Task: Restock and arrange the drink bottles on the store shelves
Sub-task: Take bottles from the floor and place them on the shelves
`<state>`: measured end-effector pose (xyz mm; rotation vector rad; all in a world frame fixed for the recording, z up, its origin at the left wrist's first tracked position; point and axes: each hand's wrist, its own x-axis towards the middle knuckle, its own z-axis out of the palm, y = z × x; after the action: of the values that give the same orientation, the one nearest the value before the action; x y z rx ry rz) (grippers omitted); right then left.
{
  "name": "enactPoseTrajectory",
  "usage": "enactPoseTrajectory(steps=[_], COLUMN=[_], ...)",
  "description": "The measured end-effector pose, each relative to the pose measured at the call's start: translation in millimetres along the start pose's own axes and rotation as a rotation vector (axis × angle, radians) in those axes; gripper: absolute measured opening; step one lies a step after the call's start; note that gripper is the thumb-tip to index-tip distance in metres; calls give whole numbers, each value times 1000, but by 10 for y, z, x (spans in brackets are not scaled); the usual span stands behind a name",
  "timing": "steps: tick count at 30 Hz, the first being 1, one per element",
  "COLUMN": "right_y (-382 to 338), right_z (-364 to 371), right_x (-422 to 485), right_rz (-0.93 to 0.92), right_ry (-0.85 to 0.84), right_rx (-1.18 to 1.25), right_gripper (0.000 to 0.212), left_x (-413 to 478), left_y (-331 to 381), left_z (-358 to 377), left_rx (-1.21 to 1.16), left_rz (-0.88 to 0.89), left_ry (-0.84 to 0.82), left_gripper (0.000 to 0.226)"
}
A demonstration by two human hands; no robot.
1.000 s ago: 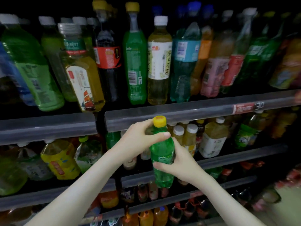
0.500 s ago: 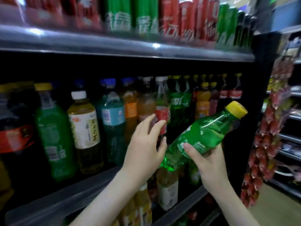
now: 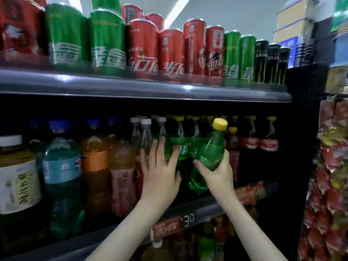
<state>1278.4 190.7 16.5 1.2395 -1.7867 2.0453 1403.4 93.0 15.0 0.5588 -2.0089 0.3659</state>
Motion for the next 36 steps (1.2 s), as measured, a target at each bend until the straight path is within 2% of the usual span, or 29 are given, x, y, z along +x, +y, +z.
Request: enactPoseTrajectory(steps=[2, 4, 6, 7, 10, 12, 15, 17, 18, 20, 22, 25, 30, 36], right_y=[145, 254, 313, 347, 448, 487, 510, 547, 553, 568, 598, 608, 642, 524], right_z=[49, 88, 105, 103, 36, -47, -167, -202, -218, -240, -244, -283, -496, -611], right_x=[173, 298, 376, 400, 431, 427, 481, 616, 688, 817, 893, 939, 708, 457], right_rz=[43, 64, 55, 38, -65, -123, -252, -290, -270, -198, -169, -187, -242, -287], right_ry=[-52, -96, -132, -159, -250, -258, 3, 167, 163, 37, -49, -24, -54, 35], right_rx=[-36, -48, -81, -105, -205, -314, -481, -574, -618, -710, -776, -695, -260, -52], right_gripper=[61, 62, 59, 57, 45, 45, 49, 64, 75, 92, 97, 92, 77, 73], left_x=[72, 141, 197, 230, 361, 421, 448, 450, 453, 470, 516, 632, 728, 569], left_y=[79, 198, 311, 359, 424, 418, 443, 488, 516, 572, 627, 698, 724, 654], left_z=[70, 136, 222, 293, 509, 643, 747, 767, 774, 811, 865, 924, 909, 753], left_rx=[-70, -232, -380, -405, -501, -574, -606, -590, -575, -513, -439, -362, -347, -392], left_rz=[7, -67, -155, -186, -296, -382, -441, -455, -454, -450, -469, -528, -594, -374], left_ry=[-85, -270, -483, -531, -577, -553, -496, -486, -482, -487, -509, -585, -698, -747], left_gripper=[72, 77, 88, 96, 112, 119, 127, 126, 125, 124, 126, 133, 137, 112])
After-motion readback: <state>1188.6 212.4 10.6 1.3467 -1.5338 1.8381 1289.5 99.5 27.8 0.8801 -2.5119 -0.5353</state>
